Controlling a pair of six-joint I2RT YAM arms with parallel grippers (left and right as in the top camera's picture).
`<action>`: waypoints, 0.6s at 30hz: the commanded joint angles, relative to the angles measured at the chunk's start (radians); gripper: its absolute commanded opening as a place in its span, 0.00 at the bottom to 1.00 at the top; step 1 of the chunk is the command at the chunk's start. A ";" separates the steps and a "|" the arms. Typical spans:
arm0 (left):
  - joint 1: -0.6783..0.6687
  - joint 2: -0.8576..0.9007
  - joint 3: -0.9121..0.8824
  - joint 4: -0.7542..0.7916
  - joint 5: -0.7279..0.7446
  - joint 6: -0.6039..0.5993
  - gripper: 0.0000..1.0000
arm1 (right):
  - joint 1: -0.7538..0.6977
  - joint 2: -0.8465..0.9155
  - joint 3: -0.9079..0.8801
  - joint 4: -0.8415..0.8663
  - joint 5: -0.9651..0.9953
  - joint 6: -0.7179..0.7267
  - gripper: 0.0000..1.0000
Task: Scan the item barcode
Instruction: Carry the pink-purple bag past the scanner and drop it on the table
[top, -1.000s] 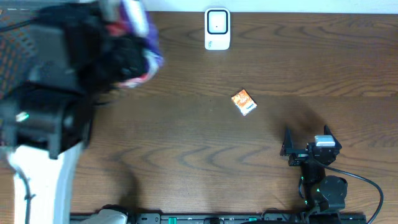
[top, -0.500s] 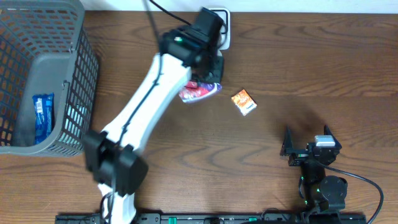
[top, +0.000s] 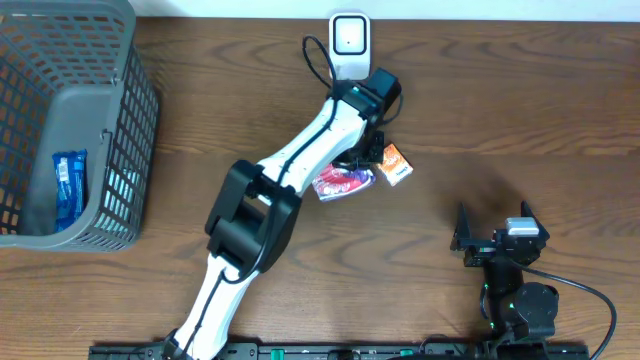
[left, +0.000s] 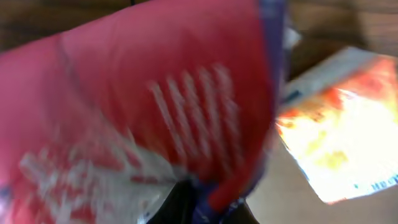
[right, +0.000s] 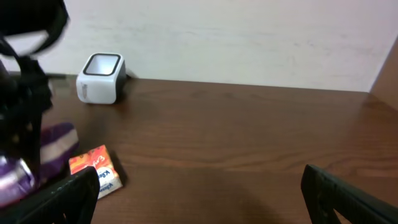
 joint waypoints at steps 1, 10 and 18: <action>0.006 0.069 -0.003 0.006 -0.040 -0.045 0.08 | -0.004 -0.006 -0.002 -0.004 0.002 -0.007 0.99; -0.035 0.090 -0.003 0.118 0.148 -0.041 0.08 | -0.004 -0.006 -0.002 -0.004 0.002 -0.008 0.99; -0.045 0.090 0.012 0.177 0.178 0.069 0.15 | -0.004 -0.006 -0.002 -0.004 0.002 -0.008 0.99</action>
